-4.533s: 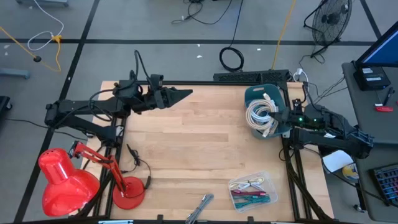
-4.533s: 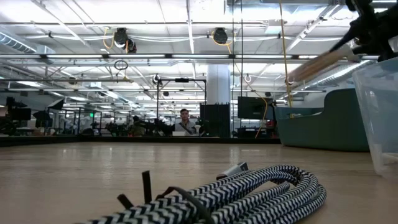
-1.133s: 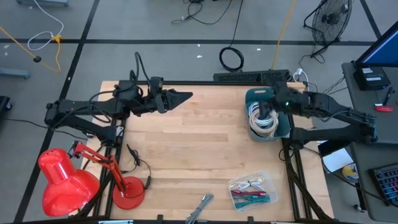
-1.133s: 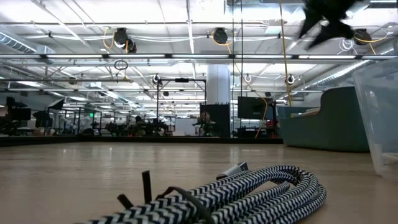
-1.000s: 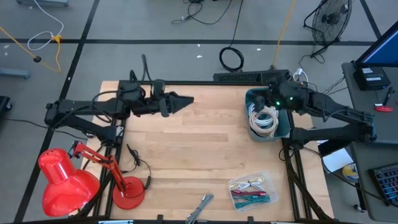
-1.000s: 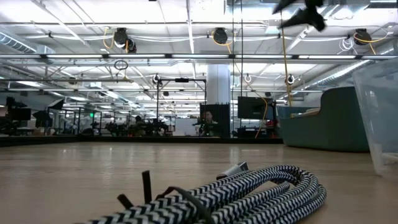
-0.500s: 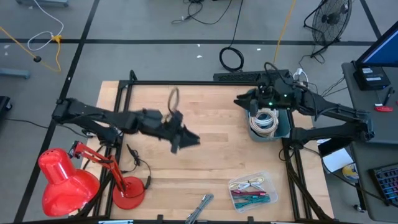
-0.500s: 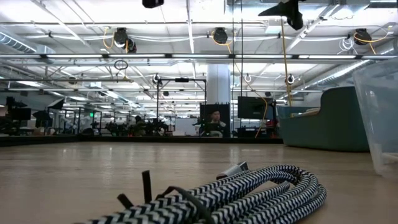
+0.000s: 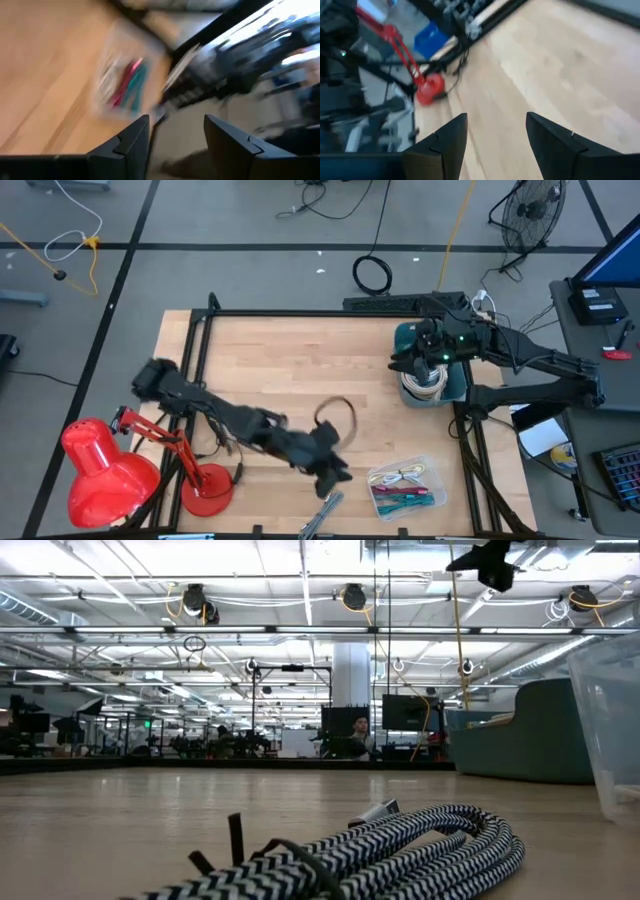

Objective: Pick & Place USB Port
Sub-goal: Put the white patterned charger cable into the transparent bin

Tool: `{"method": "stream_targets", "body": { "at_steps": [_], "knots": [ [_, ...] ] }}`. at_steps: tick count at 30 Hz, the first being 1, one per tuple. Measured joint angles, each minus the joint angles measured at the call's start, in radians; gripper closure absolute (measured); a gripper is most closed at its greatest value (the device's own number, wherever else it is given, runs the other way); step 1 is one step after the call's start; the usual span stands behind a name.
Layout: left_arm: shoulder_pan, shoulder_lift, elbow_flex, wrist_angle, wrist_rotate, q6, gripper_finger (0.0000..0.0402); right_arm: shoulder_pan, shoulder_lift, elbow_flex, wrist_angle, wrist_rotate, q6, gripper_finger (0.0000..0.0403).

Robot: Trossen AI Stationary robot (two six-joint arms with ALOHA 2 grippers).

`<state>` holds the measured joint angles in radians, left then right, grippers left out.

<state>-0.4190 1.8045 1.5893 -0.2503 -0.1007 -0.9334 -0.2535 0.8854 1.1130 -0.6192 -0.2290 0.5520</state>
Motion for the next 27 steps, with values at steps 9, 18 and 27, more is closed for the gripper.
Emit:
{"method": "stream_targets", "body": {
  "at_steps": [9,18,27],
  "knots": [
    [-0.097,0.263,0.338,-0.307,-0.017,-0.282,0.0211,0.0,-0.111,0.0,-0.3,-0.02,-0.112,0.0209],
    [-0.15,0.392,0.459,-0.576,-0.03,-0.439,0.0211,-0.001,-0.225,-0.03,-0.354,-0.005,-0.114,0.0209],
    [-0.168,0.509,0.458,-0.585,0.197,-0.458,0.0211,-0.001,-0.288,-0.114,-0.366,-0.009,-0.063,0.0209]
  ]
}}
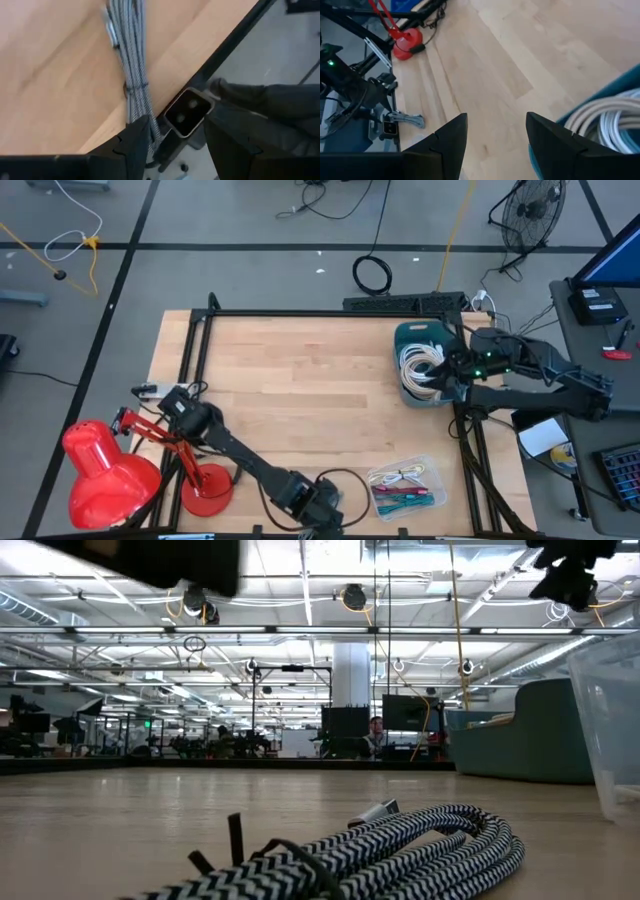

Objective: Pick & Place USB Port
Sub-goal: Put the white patterned charger cable into the transparent bin

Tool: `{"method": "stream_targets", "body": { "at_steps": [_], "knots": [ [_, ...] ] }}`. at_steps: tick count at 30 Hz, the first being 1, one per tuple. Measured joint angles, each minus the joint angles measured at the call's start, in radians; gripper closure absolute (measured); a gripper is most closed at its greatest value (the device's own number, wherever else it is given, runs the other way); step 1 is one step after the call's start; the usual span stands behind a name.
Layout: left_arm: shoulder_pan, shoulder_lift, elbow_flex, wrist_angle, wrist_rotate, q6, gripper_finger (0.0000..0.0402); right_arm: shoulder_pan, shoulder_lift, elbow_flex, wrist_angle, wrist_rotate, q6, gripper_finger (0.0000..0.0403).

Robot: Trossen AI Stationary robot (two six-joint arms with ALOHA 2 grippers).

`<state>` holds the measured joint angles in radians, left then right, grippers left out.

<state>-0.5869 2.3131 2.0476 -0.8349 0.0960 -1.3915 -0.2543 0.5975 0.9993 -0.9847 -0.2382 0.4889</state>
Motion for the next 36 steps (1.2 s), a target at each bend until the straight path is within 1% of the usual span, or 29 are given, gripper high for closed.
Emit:
{"method": "stream_targets", "body": {
  "at_steps": [3,7,9,16,19,25,28,33,36],
  "knots": [
    [-0.007,0.007,0.0,-0.036,0.002,-0.01,0.0211,0.0,-0.025,-0.04,0.0,-0.002,0.018,0.0209],
    [0.002,0.004,0.0,-0.109,-0.048,-0.03,0.0211,0.0,-0.057,-0.091,0.0,-0.002,0.033,0.0209],
    [0.007,0.005,0.0,-0.125,-0.05,-0.029,0.0211,0.0,-0.071,-0.111,0.0,-0.003,0.044,0.0209],
    [0.017,0.016,0.0,-0.086,-0.034,-0.029,0.0211,0.0,-0.096,-0.141,0.004,-0.003,0.049,0.0209],
    [0.017,0.043,0.0,-0.057,-0.004,-0.036,0.0211,0.0,-0.102,-0.141,0.014,-0.003,0.049,0.0209],
    [0.018,0.118,0.0,0.086,0.072,-0.043,0.0211,0.0,-0.106,-0.141,0.021,-0.003,0.047,0.0209],
    [0.019,0.143,0.002,0.092,0.088,-0.065,0.0211,0.0,-0.107,-0.141,0.032,-0.003,0.043,0.0209],
    [0.025,0.148,0.005,0.036,0.077,-0.091,0.0211,0.0,-0.107,-0.141,0.033,-0.003,0.042,0.0209],
    [0.038,0.148,0.006,-0.063,0.062,-0.124,0.0221,0.0,-0.107,-0.141,0.039,-0.003,0.042,0.0209]
  ]
}}
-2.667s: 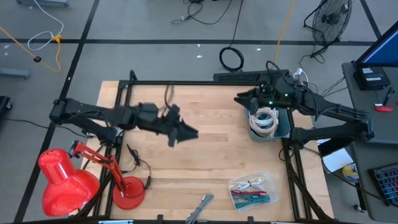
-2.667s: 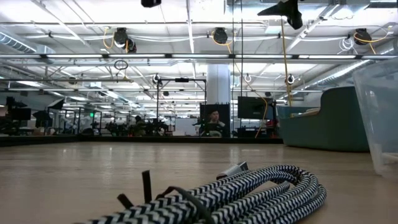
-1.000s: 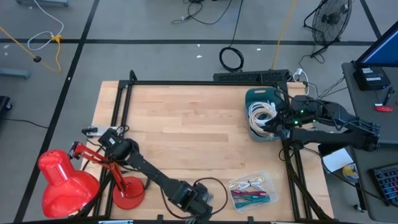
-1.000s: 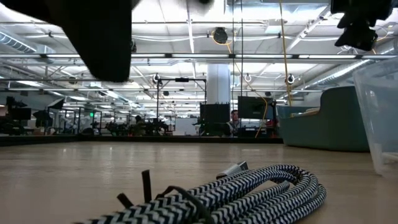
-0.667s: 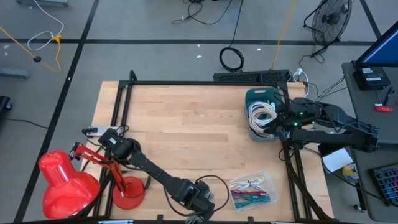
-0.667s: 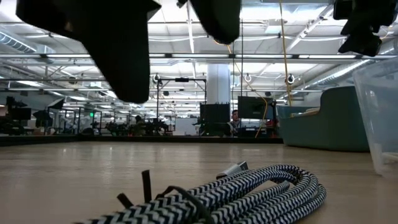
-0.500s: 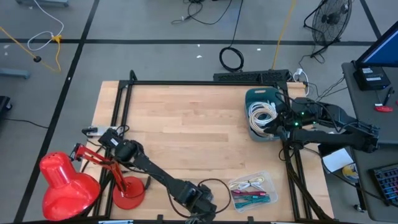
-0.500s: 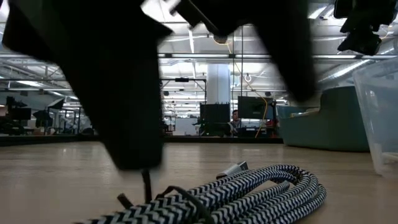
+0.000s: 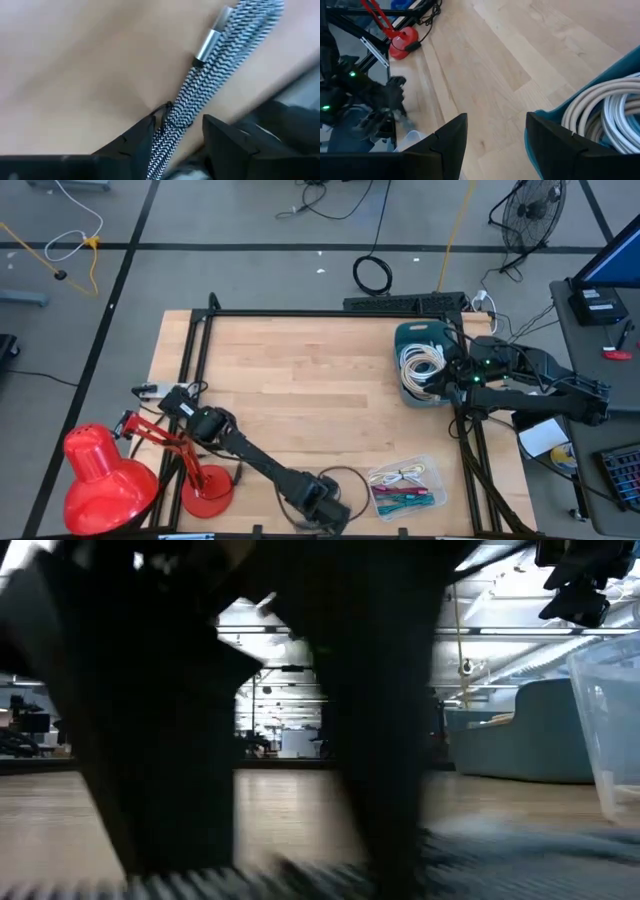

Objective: Pick & Place USB Port
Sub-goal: Put the white patterned charger cable into the transparent bin

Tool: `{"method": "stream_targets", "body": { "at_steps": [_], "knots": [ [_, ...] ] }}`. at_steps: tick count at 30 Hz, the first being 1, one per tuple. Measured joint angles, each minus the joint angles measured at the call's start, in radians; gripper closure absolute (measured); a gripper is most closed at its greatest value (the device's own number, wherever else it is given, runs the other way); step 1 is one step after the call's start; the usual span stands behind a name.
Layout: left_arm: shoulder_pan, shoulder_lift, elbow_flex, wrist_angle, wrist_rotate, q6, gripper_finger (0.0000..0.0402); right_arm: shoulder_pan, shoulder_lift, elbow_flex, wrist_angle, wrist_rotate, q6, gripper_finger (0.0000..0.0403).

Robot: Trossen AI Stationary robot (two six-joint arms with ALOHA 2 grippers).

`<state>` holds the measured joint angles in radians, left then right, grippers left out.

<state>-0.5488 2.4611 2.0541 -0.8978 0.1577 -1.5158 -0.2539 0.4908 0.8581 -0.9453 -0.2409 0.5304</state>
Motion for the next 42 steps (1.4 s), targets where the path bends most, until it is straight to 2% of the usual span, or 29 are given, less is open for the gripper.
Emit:
{"method": "stream_targets", "body": {
  "at_steps": [3,7,11,17,20,25,28,31,34,36,39,42],
  "knots": [
    [0.025,0.002,-0.003,-0.114,0.037,-0.032,0.027,0.0,0.0,0.0,0.018,0.0,0.0,0.0209],
    [0.055,0.0,-0.017,-0.141,0.034,-0.04,0.0373,0.0,0.0,0.0,0.051,0.0,0.005,0.0209],
    [0.101,-0.017,-0.019,-0.165,-0.053,-0.07,0.0372,0.0,0.0,0.0,0.067,-0.002,0.024,0.0209],
    [0.166,-0.106,-0.029,-0.213,-0.338,-0.119,0.0385,0.001,0.0,0.0,0.07,-0.042,0.048,0.0209],
    [0.187,-0.221,-0.026,-0.231,-0.491,-0.144,0.0385,0.001,0.0,0.0,0.095,-0.055,0.082,0.0209],
    [0.197,-0.4,-0.024,-0.219,-0.822,-0.133,0.0385,0.001,-0.004,0.0,0.205,-0.08,0.146,0.0209],
    [0.204,-0.505,-0.023,-0.14,-0.967,-0.042,0.0385,0.001,-0.004,0.0,0.319,-0.098,0.197,0.0209],
    [0.209,-0.574,-0.021,0.032,-1.046,0.184,0.0385,0.001,0.0,-0.001,0.497,-0.107,0.26,0.0209],
    [0.222,-0.599,-0.022,0.242,-1.044,0.458,0.0385,0.001,0.017,-0.035,0.735,-0.142,0.369,0.0209],
    [0.239,-0.611,-0.022,0.361,-1.003,0.587,0.0385,0.001,0.035,-0.072,0.89,-0.157,0.452,0.0209],
    [0.278,-0.618,-0.021,0.499,-0.919,0.701,0.0385,0.018,0.075,-0.132,1.105,-0.155,0.538,0.0207],
    [0.319,-0.615,-0.021,0.501,-0.829,0.73,0.0385,0.046,0.135,-0.164,1.249,-0.149,0.556,0.0197]
  ]
}}
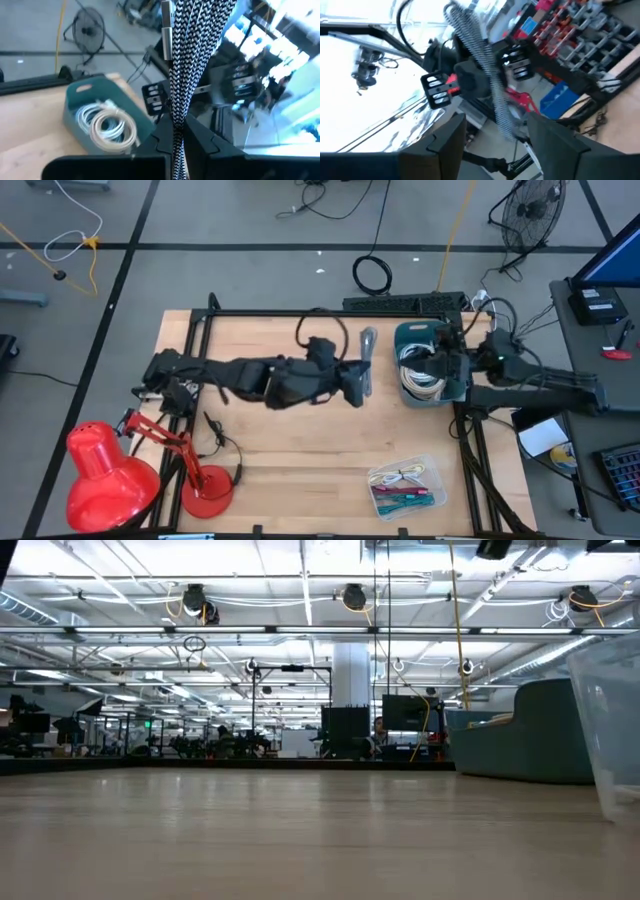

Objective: Pick & Place USB Port
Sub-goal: Put the white patterned charger cable into the transparent bin

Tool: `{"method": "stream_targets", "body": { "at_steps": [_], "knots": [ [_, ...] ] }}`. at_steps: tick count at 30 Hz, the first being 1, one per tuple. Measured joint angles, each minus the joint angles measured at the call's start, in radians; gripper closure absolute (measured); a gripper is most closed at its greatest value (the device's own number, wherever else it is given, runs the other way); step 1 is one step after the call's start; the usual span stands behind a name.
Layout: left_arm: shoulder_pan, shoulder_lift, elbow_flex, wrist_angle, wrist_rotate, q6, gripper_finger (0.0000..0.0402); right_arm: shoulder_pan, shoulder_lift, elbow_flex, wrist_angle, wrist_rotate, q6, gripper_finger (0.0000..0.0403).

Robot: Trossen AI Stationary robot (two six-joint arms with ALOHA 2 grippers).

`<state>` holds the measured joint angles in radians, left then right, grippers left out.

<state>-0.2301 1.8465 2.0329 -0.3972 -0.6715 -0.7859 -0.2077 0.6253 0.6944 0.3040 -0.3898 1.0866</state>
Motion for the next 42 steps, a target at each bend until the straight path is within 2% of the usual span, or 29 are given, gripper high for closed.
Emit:
{"method": "stream_targets", "body": {
  "at_steps": [2,8,14,21,32,42],
  "knots": [
    [0.026,0.002,-0.001,-0.037,0.051,-0.007,0.0385,0.023,0.048,-0.002,0.063,0.003,-0.006,0.0186],
    [0.077,0.0,-0.001,-0.047,0.211,0.017,0.0385,0.103,0.177,-0.002,0.247,0.114,-0.041,0.0155],
    [0.11,0.0,-0.001,-0.05,0.356,0.056,0.0385,0.164,0.266,-0.002,0.319,0.229,-0.129,0.015],
    [0.138,0.0,-0.001,-0.159,0.412,0.049,0.0385,0.204,0.306,-0.002,0.386,0.288,-0.193,0.015],
    [0.164,0.0,0.0,-0.116,0.485,0.047,0.0385,0.203,0.307,-0.002,0.372,0.329,-0.213,0.0151],
    [0.155,0.0,-0.007,-0.1,0.531,0.026,0.0385,0.203,0.307,-0.002,0.372,0.342,-0.224,0.0186]
  ]
}}
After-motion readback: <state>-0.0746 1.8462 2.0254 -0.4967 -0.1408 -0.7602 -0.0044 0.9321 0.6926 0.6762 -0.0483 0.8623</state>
